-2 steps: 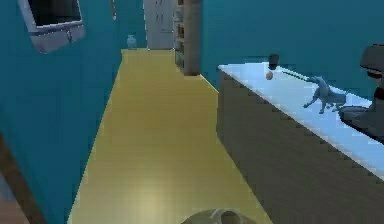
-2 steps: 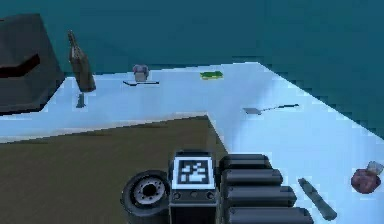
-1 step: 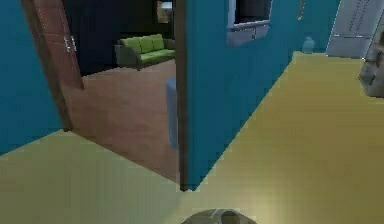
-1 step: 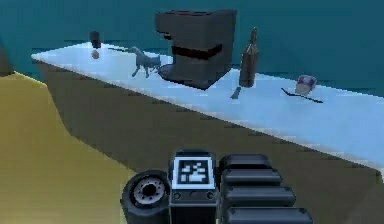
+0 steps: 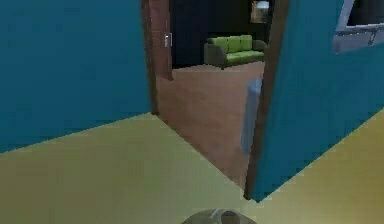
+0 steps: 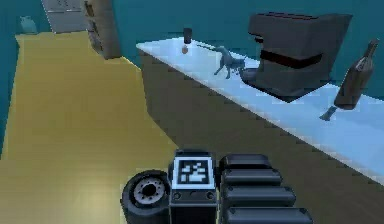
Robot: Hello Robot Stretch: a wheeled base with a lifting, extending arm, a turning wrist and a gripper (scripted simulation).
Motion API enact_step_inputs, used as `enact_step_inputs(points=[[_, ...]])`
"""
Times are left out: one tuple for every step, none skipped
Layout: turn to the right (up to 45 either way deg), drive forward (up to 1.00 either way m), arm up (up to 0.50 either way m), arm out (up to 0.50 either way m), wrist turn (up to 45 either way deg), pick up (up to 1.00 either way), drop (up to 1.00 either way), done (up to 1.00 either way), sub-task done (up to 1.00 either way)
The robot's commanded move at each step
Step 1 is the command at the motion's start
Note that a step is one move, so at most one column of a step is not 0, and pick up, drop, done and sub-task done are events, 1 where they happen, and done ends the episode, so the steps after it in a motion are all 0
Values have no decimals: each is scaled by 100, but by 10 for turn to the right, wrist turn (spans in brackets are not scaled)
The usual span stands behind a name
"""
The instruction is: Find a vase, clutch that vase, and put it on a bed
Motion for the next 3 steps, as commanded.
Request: enact_step_inputs(points=[[0,100,0,0,0,0,0,0,0],[-30,0,0,0,0,0,0,0,0],[-90,0,0,0,0,0,0,0,0]])
